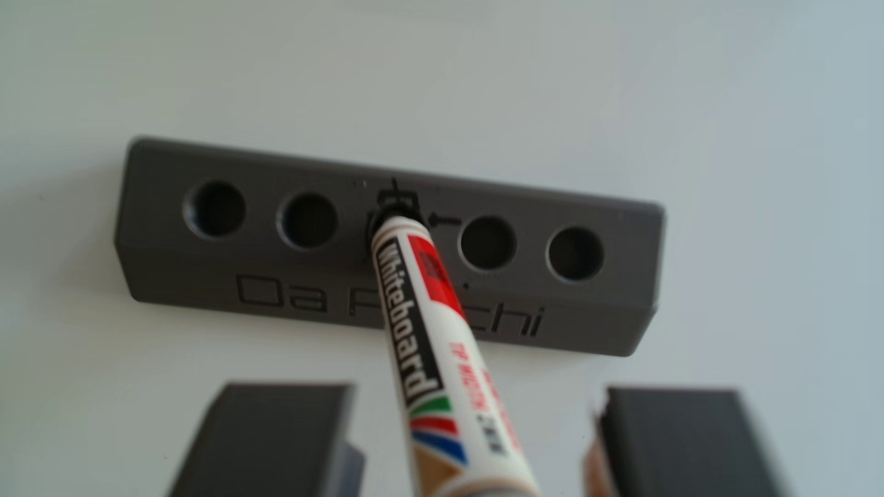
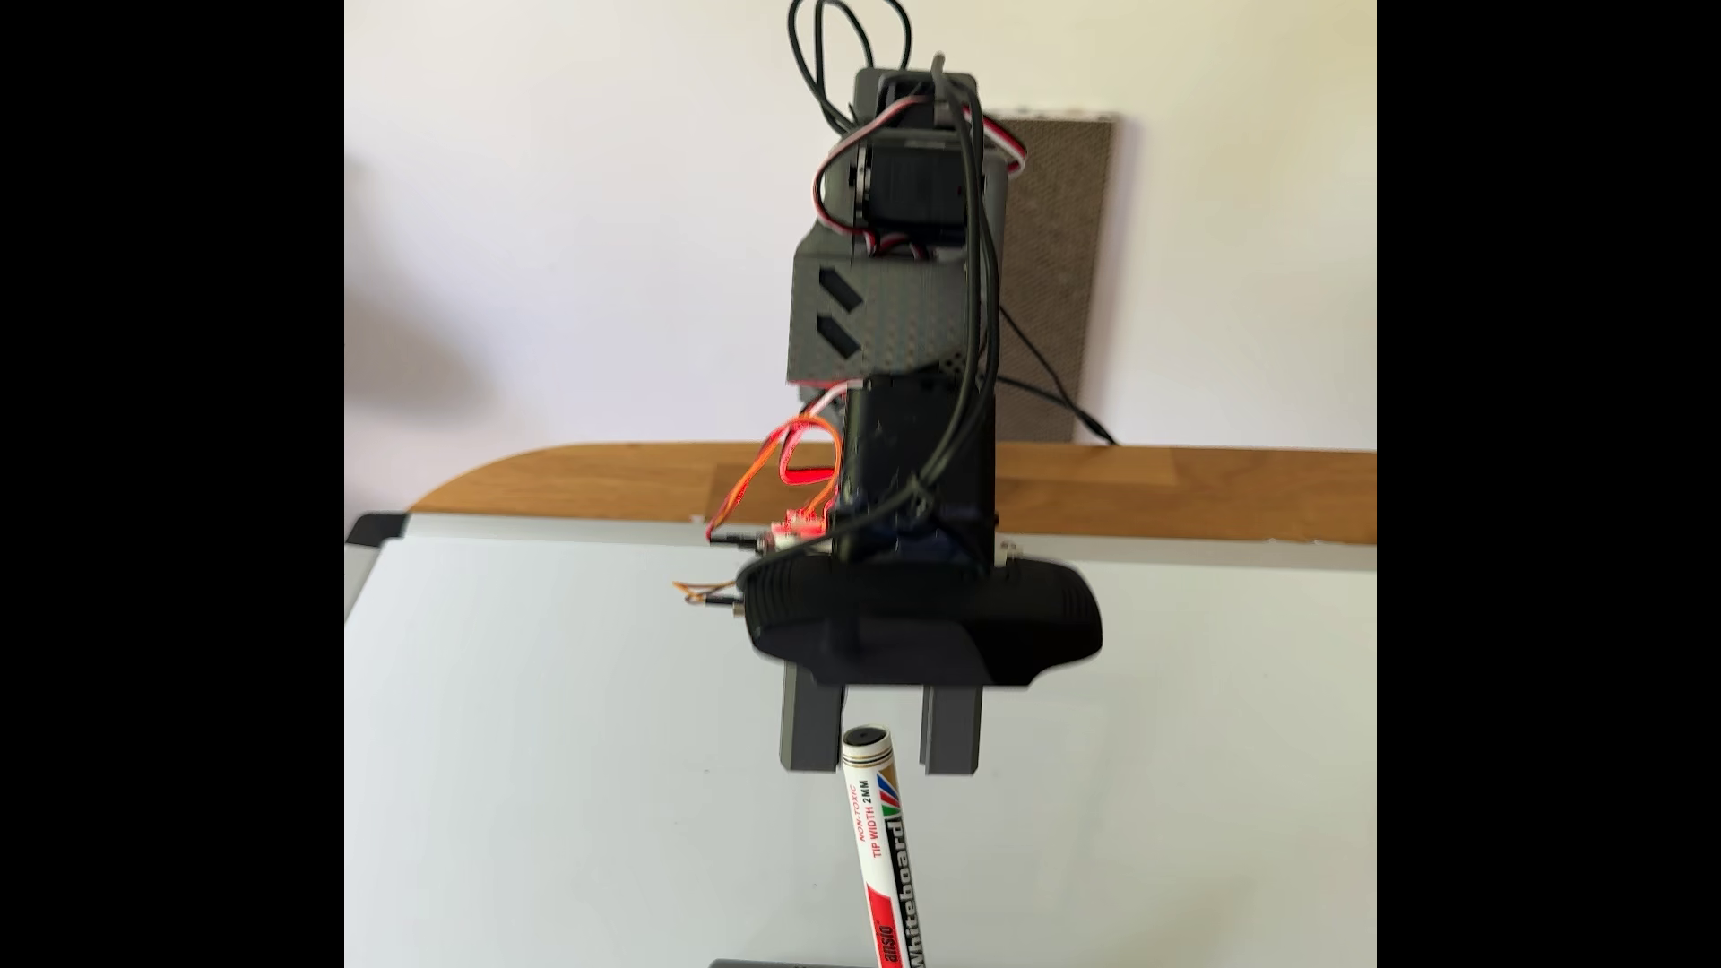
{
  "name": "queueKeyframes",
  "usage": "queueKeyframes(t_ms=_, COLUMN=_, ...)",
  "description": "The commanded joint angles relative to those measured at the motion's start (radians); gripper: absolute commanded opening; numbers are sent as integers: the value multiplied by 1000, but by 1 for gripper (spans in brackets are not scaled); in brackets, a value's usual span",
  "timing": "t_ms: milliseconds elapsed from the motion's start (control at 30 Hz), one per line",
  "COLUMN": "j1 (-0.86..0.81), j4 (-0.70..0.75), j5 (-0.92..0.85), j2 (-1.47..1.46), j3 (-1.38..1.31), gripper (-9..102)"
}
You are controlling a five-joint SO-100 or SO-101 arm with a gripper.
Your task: Draw a face
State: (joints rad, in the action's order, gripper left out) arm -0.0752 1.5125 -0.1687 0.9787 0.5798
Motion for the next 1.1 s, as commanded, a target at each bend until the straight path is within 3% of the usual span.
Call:
queueKeyframes(t_ms=0, j1=-2, j4=15, j5=-6, j2=31, j3=-60, gripper=99)
queueKeyframes(t_ms=1067, j1=-14, j4=66, j5=-5, j2=-3, j3=-60, gripper=99)
